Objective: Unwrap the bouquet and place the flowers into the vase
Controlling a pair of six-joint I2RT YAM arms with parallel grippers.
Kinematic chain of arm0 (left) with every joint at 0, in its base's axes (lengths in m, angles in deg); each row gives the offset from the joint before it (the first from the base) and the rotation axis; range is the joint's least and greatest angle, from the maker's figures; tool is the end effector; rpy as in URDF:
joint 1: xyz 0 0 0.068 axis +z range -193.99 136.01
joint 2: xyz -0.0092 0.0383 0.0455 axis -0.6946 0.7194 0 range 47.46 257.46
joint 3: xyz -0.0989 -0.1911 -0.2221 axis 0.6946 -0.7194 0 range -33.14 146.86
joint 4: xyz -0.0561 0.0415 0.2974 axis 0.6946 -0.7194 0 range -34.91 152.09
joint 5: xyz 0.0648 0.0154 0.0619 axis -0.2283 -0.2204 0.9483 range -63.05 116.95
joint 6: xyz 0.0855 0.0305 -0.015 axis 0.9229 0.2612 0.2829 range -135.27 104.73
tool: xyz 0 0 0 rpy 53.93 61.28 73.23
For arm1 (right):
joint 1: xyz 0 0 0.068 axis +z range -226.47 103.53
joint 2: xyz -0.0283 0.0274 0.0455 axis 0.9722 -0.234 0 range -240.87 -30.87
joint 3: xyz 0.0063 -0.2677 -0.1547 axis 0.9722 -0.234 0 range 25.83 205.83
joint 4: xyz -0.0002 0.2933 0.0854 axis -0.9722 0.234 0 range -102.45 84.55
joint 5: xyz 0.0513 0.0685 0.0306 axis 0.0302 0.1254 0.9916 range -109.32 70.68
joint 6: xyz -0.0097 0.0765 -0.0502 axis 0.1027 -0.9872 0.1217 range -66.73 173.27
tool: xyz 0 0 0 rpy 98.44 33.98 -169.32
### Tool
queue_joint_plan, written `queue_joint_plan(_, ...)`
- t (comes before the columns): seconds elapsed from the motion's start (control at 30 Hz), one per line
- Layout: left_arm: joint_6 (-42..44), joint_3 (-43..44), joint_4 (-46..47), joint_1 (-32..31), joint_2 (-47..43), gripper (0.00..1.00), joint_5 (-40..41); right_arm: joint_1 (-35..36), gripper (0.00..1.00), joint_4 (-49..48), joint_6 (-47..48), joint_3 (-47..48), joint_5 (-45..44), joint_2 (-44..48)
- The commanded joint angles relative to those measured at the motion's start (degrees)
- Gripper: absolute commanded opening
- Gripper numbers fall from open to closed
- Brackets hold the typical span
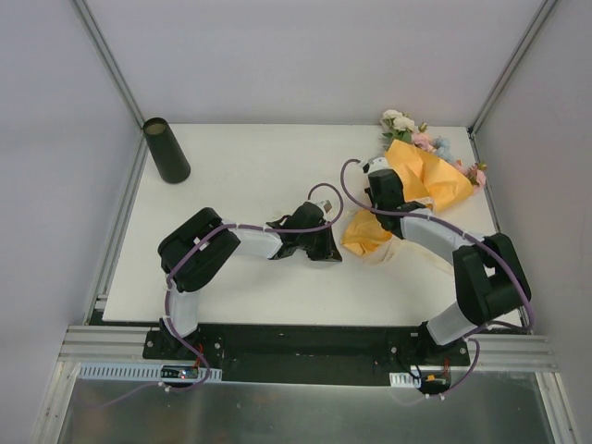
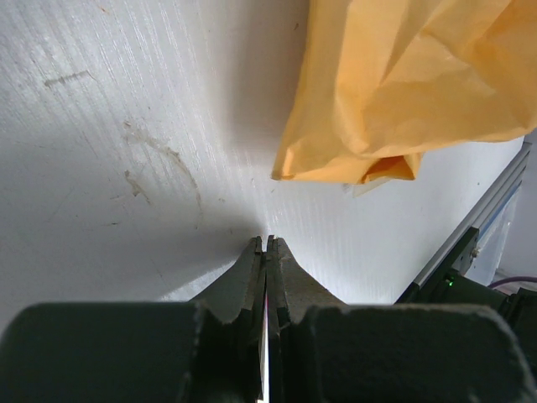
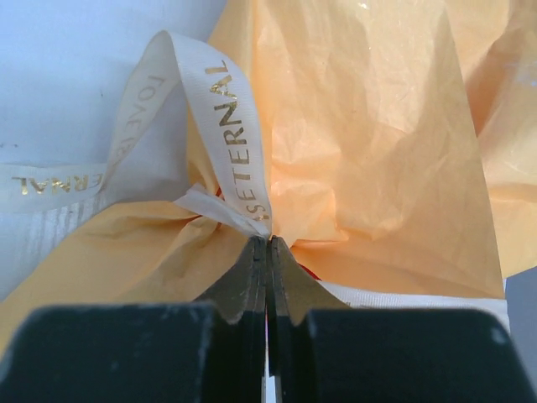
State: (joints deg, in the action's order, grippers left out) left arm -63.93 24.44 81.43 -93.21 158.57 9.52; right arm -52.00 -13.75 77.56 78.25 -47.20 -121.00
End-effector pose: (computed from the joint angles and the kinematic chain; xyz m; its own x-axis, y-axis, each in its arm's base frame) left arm 0.2926 -0.3770 0.1101 -0.9064 -0.0461 -0.4199 0.3083 0.6073 -0.7322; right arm 0.3858 0.1333 0.1969 -0.4827 -0.6192 -0.6193 -0.2438 0.7742 -0.5841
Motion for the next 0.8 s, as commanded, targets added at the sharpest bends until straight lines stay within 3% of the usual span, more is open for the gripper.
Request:
queue_joint_plan(0.0, 1.1, -1.8, -3.1, -1.0, -0.5, 0.00, 3.4, 1.2, 0.00, -3.5, 0.4, -2.1, -0.9, 6.5)
queue_joint_plan(0.13, 3.5, -0.5, -8.5, -0.9, -4.1, 0.02, 6.9, 1.7, 0.00, -1.3, -0.3, -4.5, 0.1, 8.8)
queue_joint_plan(0.27, 6.2, 1.2, -13.1, -0.4, -8.6, 0.22, 10.0, 2.7, 0.00, 3.9, -1.7, -4.0, 2.7, 10.6)
queue_joint_plan(0.3, 7.1, 1.7, -14.0, -0.4, -9.4, 0.30, 10.5, 2.9, 0.00, 4.6, -2.6, -3.6, 2.5, 11.0)
queue_joint_plan(0.43, 9.9, 4.0, -14.7, -0.4, -10.8, 0.44, 8.8, 3.0, 0.00, 7.2, -4.3, -2.7, 5.7, 12.7)
queue_joint_plan(0.63, 13.4, 7.5, -13.7, -0.3, -7.6, 0.53, 6.0, 3.7, 0.00, 7.6, -5.4, -4.1, 8.5, 16.6)
queue_joint_plan(0.77, 16.2, 12.2, -13.4, -0.3, -3.2, 0.53, 4.9, 2.7, 0.01, 4.4, -3.8, -3.5, 4.9, 15.1)
